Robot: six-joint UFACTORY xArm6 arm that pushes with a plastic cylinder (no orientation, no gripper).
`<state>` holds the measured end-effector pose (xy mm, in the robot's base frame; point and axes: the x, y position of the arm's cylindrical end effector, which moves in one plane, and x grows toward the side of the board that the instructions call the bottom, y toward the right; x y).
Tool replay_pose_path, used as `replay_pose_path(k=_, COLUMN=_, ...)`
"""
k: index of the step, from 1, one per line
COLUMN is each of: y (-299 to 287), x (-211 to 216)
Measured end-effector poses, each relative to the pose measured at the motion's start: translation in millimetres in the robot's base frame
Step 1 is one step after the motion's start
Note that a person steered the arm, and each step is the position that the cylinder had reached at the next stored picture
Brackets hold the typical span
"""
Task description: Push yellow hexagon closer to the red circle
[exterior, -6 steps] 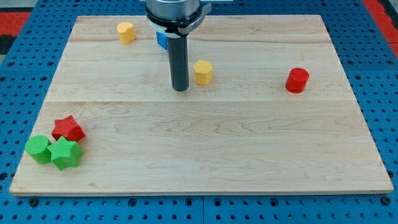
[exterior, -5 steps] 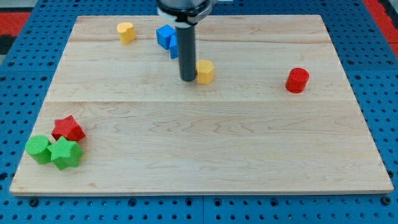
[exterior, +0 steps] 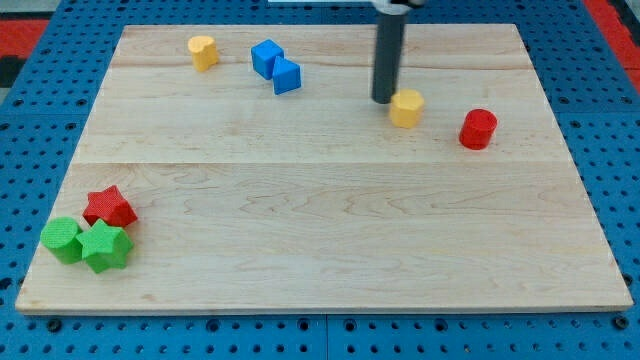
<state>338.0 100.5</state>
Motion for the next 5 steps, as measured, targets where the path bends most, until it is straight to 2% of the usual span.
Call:
replay_pose_path(k=1, y=20, x=1)
replay_pose_path(k=4, y=-2, x=74)
replay_pose_path(k=5, y=11, x=61)
